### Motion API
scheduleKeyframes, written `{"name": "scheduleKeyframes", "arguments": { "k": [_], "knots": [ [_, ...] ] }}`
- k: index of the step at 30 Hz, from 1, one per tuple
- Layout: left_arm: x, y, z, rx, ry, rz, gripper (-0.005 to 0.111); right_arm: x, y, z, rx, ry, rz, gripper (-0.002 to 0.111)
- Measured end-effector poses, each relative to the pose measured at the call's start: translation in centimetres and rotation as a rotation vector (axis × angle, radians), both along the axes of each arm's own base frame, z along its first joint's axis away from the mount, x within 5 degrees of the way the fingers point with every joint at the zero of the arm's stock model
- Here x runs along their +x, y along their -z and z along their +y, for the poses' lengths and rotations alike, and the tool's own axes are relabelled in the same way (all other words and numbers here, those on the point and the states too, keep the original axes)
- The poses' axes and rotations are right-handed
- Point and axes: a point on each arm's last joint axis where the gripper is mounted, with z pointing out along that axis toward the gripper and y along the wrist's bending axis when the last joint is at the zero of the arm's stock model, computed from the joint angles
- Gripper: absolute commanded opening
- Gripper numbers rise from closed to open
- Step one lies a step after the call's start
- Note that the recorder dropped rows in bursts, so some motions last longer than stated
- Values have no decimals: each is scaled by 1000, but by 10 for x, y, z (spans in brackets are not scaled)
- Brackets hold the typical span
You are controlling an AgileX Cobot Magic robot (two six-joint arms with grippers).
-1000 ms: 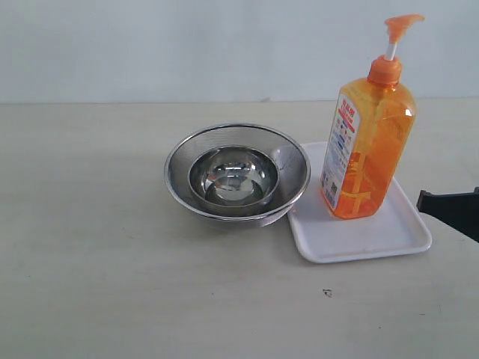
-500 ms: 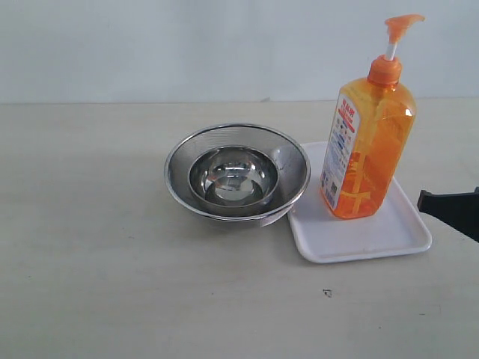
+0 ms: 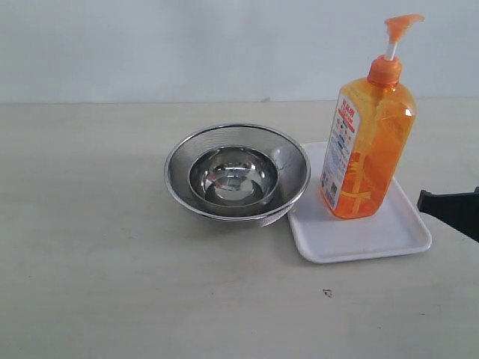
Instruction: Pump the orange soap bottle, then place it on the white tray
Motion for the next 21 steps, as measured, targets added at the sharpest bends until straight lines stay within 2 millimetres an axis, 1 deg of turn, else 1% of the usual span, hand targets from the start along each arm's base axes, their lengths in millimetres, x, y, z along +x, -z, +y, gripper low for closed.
{"name": "scheduleKeyframes", "arguments": {
  "k": [4, 8, 17, 21],
  "knots": [
    [1, 1, 3, 14, -37, 12, 5, 0, 0, 0, -1, -4, -1, 0],
    [2, 7, 5, 89, -71, 65, 5, 0, 0, 0, -2, -4, -1, 0],
    [3, 24, 4, 234, -64, 216, 5, 0, 0, 0, -2, -4, -1, 0],
    [3, 27, 3, 261, -59, 252, 5, 0, 0, 0, -2, -4, -1, 0]
  ]
}}
